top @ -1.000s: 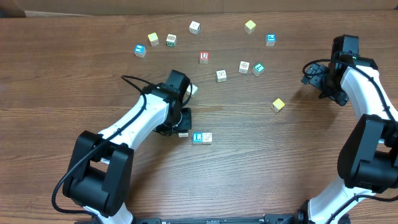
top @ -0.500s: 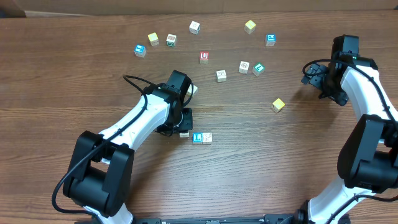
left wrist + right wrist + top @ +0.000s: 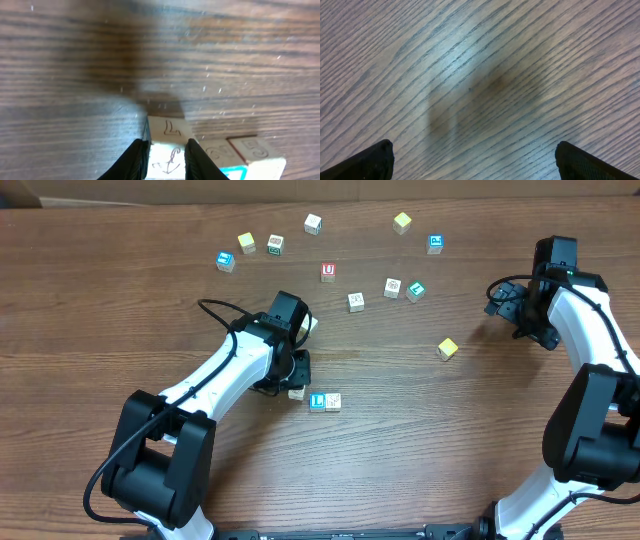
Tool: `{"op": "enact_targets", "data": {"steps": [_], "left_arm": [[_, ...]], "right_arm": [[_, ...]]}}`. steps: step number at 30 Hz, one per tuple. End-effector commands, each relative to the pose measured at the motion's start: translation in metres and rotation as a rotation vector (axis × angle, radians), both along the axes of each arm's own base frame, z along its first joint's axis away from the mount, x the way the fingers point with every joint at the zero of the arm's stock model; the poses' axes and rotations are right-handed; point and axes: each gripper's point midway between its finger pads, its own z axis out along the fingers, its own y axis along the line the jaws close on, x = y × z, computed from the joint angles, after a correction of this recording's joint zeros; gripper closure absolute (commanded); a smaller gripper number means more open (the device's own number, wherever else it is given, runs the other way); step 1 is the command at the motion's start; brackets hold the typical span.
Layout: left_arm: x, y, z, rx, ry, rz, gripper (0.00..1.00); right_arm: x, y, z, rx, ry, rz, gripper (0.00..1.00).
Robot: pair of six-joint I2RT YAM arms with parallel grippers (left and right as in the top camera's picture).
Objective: Form a horizontal line
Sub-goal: 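Lower the 7 block left of the L block and release it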
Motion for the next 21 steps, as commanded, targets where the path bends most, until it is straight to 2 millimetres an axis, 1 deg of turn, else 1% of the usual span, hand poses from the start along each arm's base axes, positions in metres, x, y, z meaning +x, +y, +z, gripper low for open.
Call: {"op": "enact_targets", "data": {"steps": [1,3,5,9,15,21], "left_arm": [[0.005,0.001,-0.003,0.008,-0.016,0.011,0.80],[0.009,-0.001,-0.003,0.001,-0.032,0.011,0.82],[0.012,-0.002,-0.002,-0.005,-0.044,0.011,0.87],[0.014,-0.003,-0.001,-0.009,-0.053,0.011,0.96],[0.014,-0.003,-0.001,-0.004,-0.057,0.010,0.96],[0.024,-0.007,0.001,-0.024,-0.098,0.010,0.96]], "right_arm": [[0.007,-0.003,0.016,-0.016,-0.044,-0.002,0.00],[0.007,-0.003,0.016,-0.016,-0.044,-0.002,0.00],[0.007,-0.003,0.016,-0.016,-0.044,-0.002,0.00],[0.007,-0.003,0.016,-0.016,-0.044,-0.002,0.00],[0.007,-0.003,0.016,-0.016,-0.044,-0.002,0.00],[0.007,-0.003,0.016,-0.016,-0.044,-0.002,0.00]]}}
